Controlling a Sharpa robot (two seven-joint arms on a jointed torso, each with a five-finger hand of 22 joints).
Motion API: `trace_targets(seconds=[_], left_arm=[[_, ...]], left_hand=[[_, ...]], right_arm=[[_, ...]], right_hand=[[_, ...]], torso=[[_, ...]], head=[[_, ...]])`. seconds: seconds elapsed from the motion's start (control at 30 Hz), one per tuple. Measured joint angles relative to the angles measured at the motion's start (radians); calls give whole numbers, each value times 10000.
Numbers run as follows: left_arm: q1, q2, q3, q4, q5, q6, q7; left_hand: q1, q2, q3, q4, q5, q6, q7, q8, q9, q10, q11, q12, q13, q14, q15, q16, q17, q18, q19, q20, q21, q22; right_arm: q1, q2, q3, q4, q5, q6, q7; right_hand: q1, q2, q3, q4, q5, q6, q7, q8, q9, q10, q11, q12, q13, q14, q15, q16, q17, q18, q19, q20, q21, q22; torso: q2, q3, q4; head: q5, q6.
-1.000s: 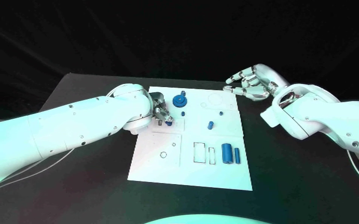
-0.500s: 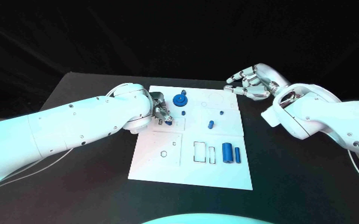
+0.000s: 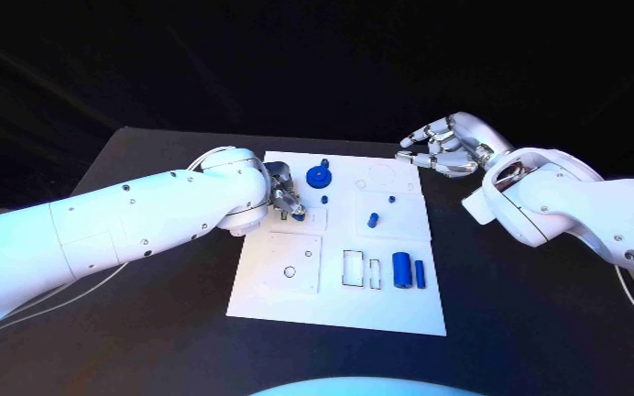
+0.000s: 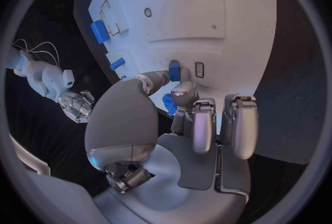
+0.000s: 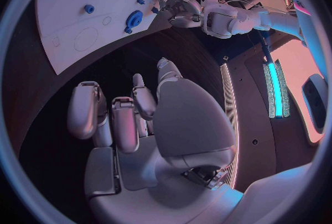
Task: Assemble the parts on the task board
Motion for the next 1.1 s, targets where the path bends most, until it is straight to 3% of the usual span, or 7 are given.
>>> trace_targets(seconds=[0.5,0.8,0.93,1.1], left_arm=[[8,116,4,-125,-96,196,-12],[14,198,-1,-218,-164,315,-14],[17,224,-3,-248,-185,363,-15],[21,246,-4,-278,-195,403,-14]], left_hand=[[-182,-5,25,-25,0,-35,-35,106,2,52,-51,90,50,-36,-35,0,8,0,0,0,0,-1],[-291,0,107,-111,-40,-69,-69,107,512,86,-56,136,61,0,-71,0,7,0,-36,-35,0,-1],[-386,19,67,-183,-40,-69,-69,137,644,91,-60,177,77,-3,-75,0,7,-1,-36,-35,0,-1],[-553,3,190,-525,-87,-69,-69,160,719,102,-71,216,102,-30,-111,0,6,0,-36,-34,0,-1]], right_arm=[[-2,-4,0,2,-3,1,1],[-2,-9,0,24,-3,1,4],[-2,-14,0,35,-3,1,5],[-2,-24,0,44,-3,1,6]], right_hand=[[0,0,0,0,0,0,0,0,-2,0,0,0,0,0,0,0,7,-1,0,0,0,-1],[0,0,0,0,0,0,0,0,-3,0,0,0,0,0,0,0,6,0,1,0,0,-3],[0,0,0,0,0,0,0,0,-3,0,0,0,0,0,0,0,6,0,1,0,0,-3],[0,0,0,0,0,0,0,0,-4,0,0,0,1,0,0,0,5,0,1,0,0,2]], torso=[[1,14,-6],[1,15,-10],[1,15,-11],[2,12,-10]], head=[[-2,-24],[-4,-24],[-10,-44],[-24,-56]])
